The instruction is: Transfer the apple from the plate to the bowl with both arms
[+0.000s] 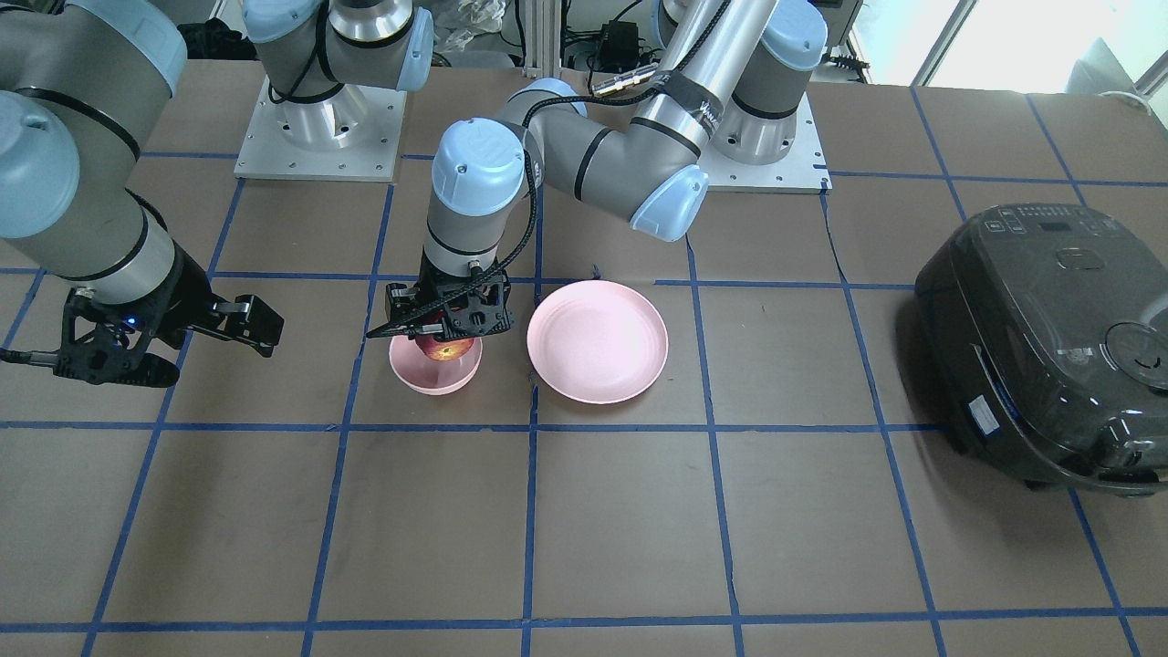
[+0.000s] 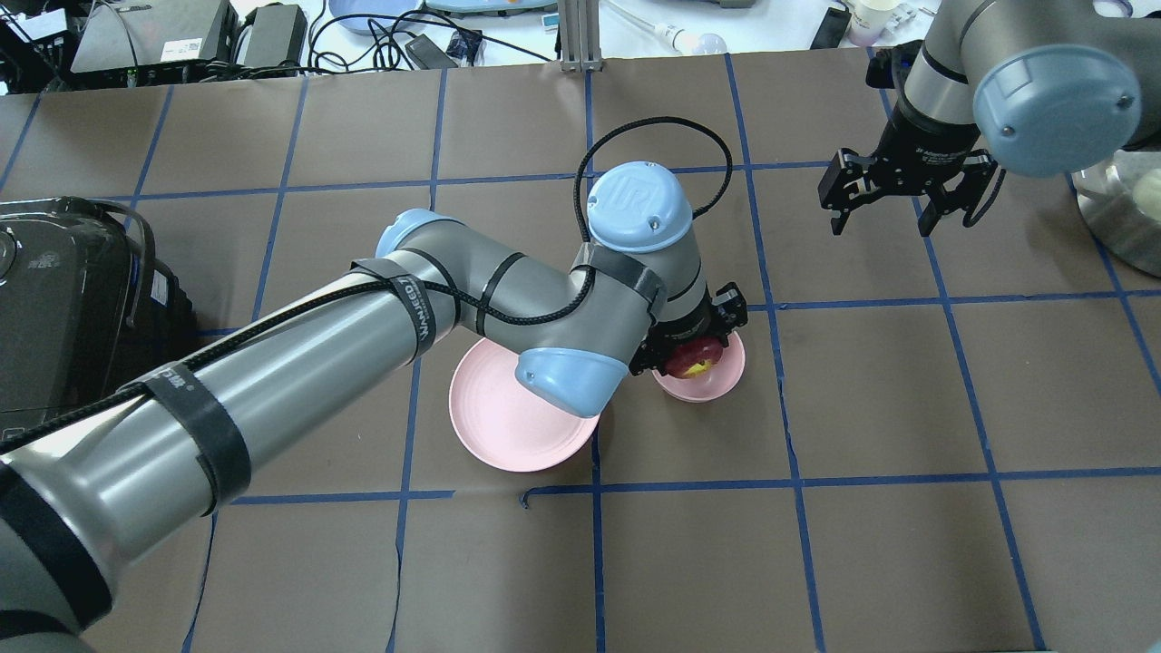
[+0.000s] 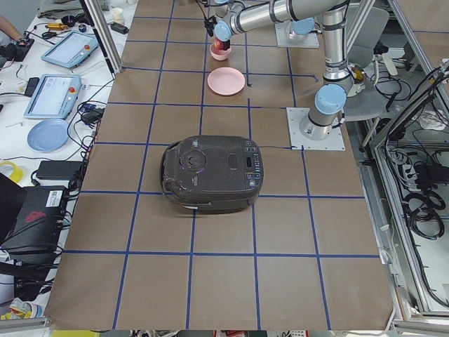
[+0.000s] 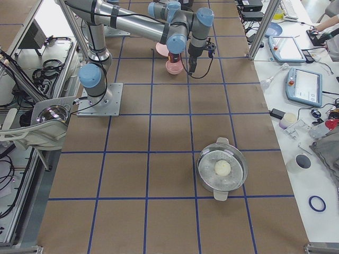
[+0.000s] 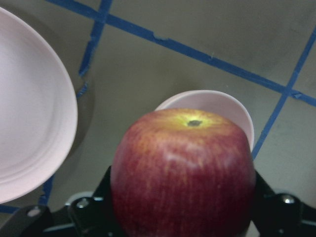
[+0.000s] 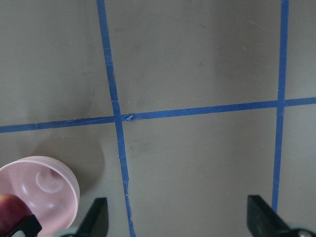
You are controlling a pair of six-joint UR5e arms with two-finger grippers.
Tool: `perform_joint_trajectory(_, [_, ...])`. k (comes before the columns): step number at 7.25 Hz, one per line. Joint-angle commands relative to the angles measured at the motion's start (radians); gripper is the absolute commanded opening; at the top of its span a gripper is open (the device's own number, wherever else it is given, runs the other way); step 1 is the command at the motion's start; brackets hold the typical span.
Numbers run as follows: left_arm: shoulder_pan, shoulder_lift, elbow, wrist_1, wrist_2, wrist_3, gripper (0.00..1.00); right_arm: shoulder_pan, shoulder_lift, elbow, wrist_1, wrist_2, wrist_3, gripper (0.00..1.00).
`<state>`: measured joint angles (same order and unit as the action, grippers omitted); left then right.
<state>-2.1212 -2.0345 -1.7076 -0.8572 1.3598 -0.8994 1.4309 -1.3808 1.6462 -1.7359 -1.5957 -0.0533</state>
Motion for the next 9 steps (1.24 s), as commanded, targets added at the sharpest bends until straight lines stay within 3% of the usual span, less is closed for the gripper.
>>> perform_joint_trajectory(1, [-0.006, -0.041, 0.0, 0.012, -0.001, 0.002, 0.0, -0.023, -0.004, 0.0, 0.004, -0.009, -0.003, 1.0])
perform_joint_trajectory(2, [-0.006, -0.043, 0.003, 0.012, -0.001, 0.008, 0.23, -0.026, -0.004, -0.002, 0.003, -0.01, -0.003, 1.0])
perform_joint_trajectory(3, [-0.006, -0.049, 0.006, 0.012, 0.002, 0.014, 0.99, -0.026, -0.006, -0.006, 0.002, -0.01, -0.003, 1.0])
perform_joint_trajectory(6, [0.009, -0.011, 0.081, -0.043, 0.01, 0.063, 1.0, -0.026, -0.037, -0.009, 0.001, -0.007, -0.003, 1.0])
perform_joint_trajectory(9, [0.166, 0.145, 0.115, -0.277, 0.015, 0.4, 1.0, -0.017, -0.076, -0.069, 0.054, -0.012, 0.016, 1.0])
